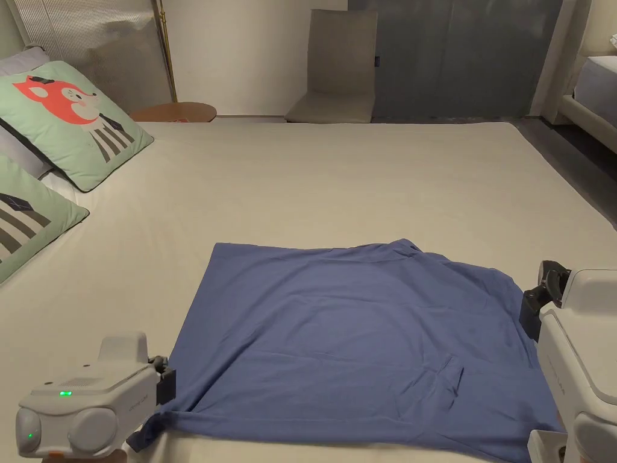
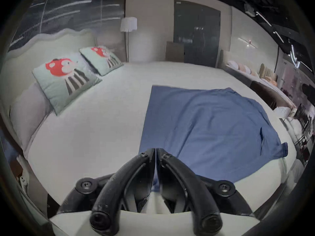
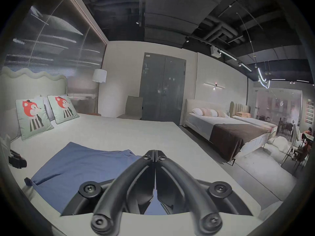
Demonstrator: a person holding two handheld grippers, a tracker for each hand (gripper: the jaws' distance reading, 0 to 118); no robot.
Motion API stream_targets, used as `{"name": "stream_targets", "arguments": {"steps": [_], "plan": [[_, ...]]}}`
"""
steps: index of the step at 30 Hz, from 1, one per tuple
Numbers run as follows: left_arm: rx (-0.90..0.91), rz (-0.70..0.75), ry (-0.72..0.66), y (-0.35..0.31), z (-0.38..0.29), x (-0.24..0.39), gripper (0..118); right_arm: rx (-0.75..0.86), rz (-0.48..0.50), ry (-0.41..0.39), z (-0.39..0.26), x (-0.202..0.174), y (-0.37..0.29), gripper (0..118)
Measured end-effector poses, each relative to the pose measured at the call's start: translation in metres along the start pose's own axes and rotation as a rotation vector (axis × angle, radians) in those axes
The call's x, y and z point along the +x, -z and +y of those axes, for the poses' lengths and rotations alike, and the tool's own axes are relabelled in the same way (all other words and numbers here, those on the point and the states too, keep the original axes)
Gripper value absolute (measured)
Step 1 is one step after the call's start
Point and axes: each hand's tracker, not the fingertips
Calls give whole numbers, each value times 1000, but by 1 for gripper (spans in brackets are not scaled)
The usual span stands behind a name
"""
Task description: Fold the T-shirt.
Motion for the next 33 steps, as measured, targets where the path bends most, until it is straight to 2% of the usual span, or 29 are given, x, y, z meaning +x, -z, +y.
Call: {"name": "stream_targets", "arguments": {"steps": [1,4,5,6,10,12,14,15,16,17,21,24,26,27,28,29,31,33], "plan": [[-25,0,-19,1,-4,-6,18,-4,1,2,-1,0,1,1],[-74,12,-42,6,-16,-17,96,-17,5,8,-3,0,3,1],[-82,13,-47,6,-20,-19,105,-20,7,6,-3,-1,3,1],[-81,14,-54,5,-24,-20,106,-23,7,3,-3,-2,3,1],[-135,28,-72,13,-38,-26,105,-28,15,-1,-2,-4,4,1],[-149,33,-65,17,-46,-27,96,-32,18,-5,-2,-5,4,1],[-165,29,-51,23,-51,-25,69,-35,21,-9,-2,-5,4,1],[-180,27,-41,28,-54,-22,49,-37,22,-10,-3,-5,4,1],[-190,22,-28,32,-55,-20,15,-40,21,-11,-3,-4,4,1],[-193,13,-17,35,-56,-18,6,-44,20,-12,-4,-3,4,1],[-165,16,19,29,-52,2,5,-73,7,-10,-12,7,1,1],[-142,-14,-31,27,-47,0,5,-166,-2,-1,-31,21,4,1],[-129,-20,-15,24,-43,2,5,-253,-24,-1,-51,32,5,5],[-123,-18,-7,25,-41,1,5,-313,-22,11,-61,39,5,19],[-118,-19,0,24,-39,1,5,-358,-14,45,-73,47,5,50],[-113,-21,2,23,-38,1,5,-395,-12,65,-84,52,5,72],[-103,-25,-1,21,-36,3,5,-497,-16,100,-103,62,3,103],[-97,-26,-6,20,-34,3,5,-560,-22,136,-122,71,2,105]]}}
